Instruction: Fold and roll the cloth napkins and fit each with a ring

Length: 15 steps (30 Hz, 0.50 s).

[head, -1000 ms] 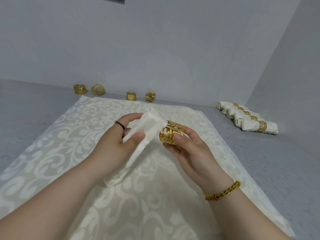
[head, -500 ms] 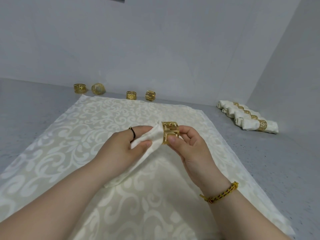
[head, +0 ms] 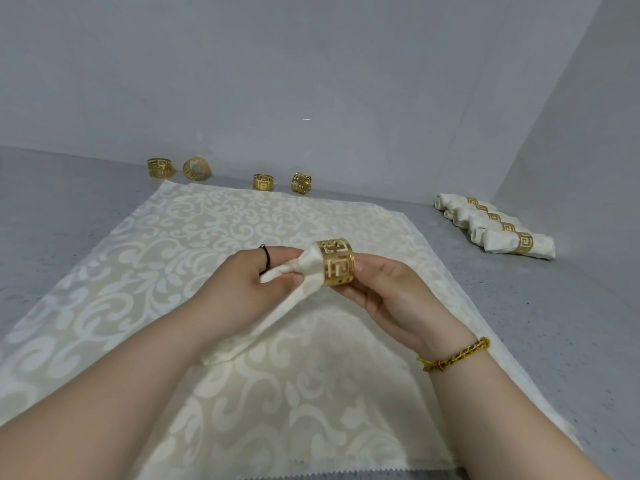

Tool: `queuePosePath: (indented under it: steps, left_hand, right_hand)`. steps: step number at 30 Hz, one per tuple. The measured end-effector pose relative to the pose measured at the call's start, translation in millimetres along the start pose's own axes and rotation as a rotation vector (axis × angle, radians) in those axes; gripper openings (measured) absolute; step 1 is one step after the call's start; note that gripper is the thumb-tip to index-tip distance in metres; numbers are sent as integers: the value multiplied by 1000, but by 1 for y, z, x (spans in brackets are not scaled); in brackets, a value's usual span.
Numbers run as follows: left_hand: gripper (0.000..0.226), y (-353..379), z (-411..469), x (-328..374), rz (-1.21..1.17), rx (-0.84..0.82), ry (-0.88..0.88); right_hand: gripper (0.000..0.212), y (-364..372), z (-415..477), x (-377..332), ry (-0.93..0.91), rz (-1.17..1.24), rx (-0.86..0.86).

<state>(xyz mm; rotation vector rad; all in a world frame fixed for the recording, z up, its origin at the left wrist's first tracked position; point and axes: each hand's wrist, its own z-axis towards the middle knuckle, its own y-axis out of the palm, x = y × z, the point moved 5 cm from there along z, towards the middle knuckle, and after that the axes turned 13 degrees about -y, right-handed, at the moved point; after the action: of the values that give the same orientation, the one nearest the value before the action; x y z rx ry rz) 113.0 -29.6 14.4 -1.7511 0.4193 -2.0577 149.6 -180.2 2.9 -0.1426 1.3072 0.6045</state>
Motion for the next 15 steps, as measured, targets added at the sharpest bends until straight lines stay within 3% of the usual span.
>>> queuePosePath:
  steps: [2,7,10,13,15]
  left_hand:
    - [39,0,-1,-1,16,-18,-10]
    - [36,6,-2,-1,44,-83,-38]
    - [16,5,-3,-1,163,-45,-85]
    - [76,8,-8,10,396,43,5]
    - [93,15,-12,21,513,56,90]
  right_hand:
    - [11,-1,-1,4,31,-135,-15]
    - [16,-6,-1,6,-12,-326,62]
    - [13,-6,0,7,-12,-336,95]
    - [12,-6,1,8,-21,-335,120]
    - [10,-4,0,8,-28,-392,103]
